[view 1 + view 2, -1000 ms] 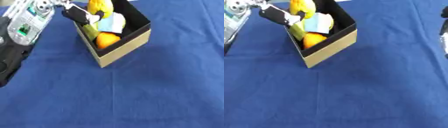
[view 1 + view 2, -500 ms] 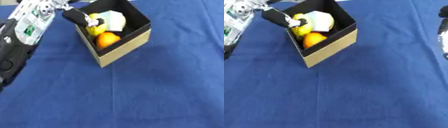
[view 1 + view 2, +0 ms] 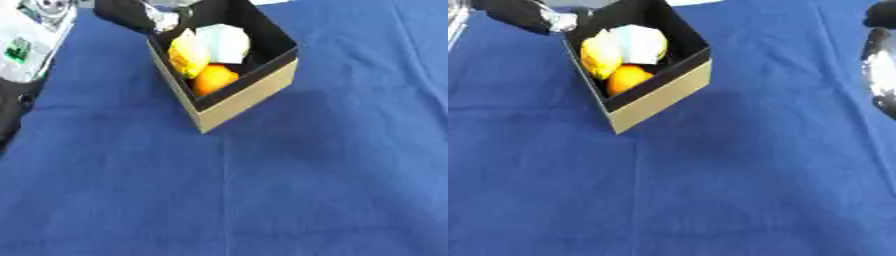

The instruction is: Pick up objects on the table and place them in the box.

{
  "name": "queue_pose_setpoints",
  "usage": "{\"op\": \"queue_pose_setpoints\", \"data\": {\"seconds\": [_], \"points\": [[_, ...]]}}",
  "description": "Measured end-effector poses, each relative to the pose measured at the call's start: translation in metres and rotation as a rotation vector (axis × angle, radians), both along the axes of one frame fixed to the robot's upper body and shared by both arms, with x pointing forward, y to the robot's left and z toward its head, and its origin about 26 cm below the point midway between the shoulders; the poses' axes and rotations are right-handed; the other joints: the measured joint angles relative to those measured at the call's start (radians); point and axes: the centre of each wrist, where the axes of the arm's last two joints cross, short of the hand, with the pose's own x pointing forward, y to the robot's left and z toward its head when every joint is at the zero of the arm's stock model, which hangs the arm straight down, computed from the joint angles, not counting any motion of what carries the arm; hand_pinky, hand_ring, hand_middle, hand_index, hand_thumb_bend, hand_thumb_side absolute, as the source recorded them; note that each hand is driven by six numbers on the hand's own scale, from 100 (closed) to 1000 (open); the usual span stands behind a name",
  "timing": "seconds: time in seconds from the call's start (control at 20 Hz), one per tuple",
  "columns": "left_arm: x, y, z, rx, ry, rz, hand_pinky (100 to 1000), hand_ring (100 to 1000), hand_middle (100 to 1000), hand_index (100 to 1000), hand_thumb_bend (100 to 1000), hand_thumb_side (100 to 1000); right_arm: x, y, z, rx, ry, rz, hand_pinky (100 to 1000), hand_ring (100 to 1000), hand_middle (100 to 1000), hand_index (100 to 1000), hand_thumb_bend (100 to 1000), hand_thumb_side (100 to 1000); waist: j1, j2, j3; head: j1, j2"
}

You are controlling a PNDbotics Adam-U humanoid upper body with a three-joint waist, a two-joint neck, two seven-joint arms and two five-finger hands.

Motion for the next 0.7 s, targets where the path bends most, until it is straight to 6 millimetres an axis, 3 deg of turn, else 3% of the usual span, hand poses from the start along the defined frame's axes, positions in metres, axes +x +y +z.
{"op": "queue_pose_setpoints", "data": {"seconds": [0.45, 0.7], "points": [[-0.038, 0.039, -0.014, -0.323, -0.102, -0.042, 744, 712, 686, 827, 255, 574, -0.001, -0.004, -0.001, 0.060, -0.048, -0.023, 777, 718, 675, 736, 100, 376, -0.032, 0.004, 0.047, -0.043, 0.003], [-0.059, 0.055, -0.028, -0.542, -0.112, -0.010, 747, 714, 688, 831, 257, 650, -0.002, -0.006, -0.004, 0.122, -0.075, -0.052, 783, 733, 690, 743, 100, 436, -0.038, 0.014, 0.055, -0.067, -0.003]]}}
